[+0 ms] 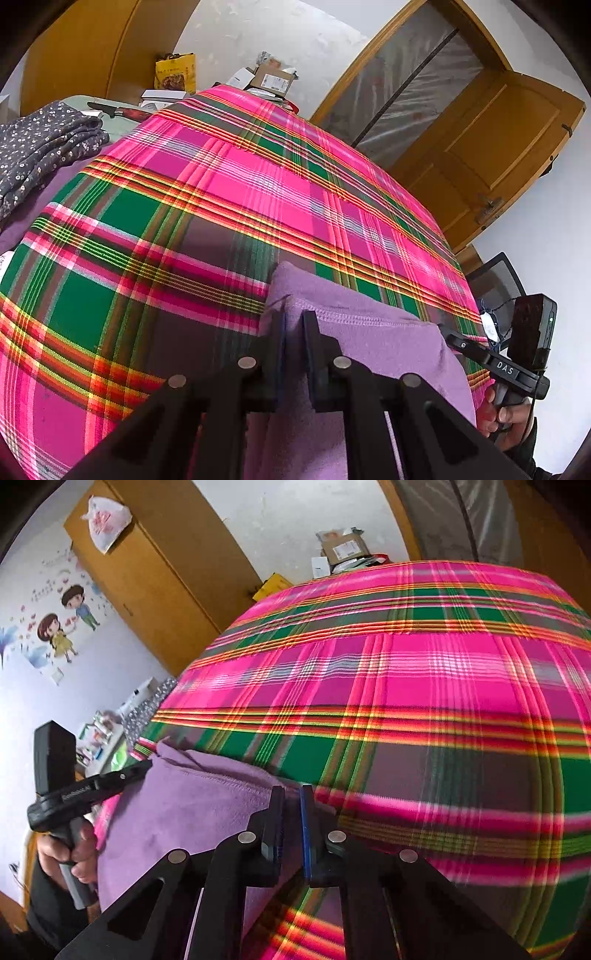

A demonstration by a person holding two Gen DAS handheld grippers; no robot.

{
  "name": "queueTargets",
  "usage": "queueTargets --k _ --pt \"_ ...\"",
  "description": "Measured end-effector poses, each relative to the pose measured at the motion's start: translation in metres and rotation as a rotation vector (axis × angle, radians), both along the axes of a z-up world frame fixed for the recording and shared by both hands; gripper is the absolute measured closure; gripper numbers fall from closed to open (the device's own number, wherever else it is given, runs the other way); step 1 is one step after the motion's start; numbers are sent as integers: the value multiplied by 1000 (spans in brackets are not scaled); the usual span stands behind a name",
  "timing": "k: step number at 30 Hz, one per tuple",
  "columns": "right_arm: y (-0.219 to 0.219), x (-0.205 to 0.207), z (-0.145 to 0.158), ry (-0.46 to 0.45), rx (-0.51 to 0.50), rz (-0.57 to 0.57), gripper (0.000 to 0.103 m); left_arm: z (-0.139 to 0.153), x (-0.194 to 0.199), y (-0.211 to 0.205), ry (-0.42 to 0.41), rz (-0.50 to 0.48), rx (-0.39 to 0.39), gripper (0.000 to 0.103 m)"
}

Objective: Fold clothes

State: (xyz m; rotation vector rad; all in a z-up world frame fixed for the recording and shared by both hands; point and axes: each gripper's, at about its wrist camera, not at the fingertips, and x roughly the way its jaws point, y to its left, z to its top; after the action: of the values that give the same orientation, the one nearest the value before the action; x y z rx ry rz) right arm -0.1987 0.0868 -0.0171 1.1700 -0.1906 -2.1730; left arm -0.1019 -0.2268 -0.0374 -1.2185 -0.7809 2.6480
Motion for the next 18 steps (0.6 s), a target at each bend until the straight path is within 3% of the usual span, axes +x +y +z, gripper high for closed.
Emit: queueTargets --k 4,9,18 --pt "1 19 21 92 20 20 95 14 11 11 45 -5 -89 91" --pt "-11 48 36 178 46 78 92 25 26 17 81 8 -143 91" --pt "-50 32 21 154 112 120 92 34 63 35 123 24 -227 91"
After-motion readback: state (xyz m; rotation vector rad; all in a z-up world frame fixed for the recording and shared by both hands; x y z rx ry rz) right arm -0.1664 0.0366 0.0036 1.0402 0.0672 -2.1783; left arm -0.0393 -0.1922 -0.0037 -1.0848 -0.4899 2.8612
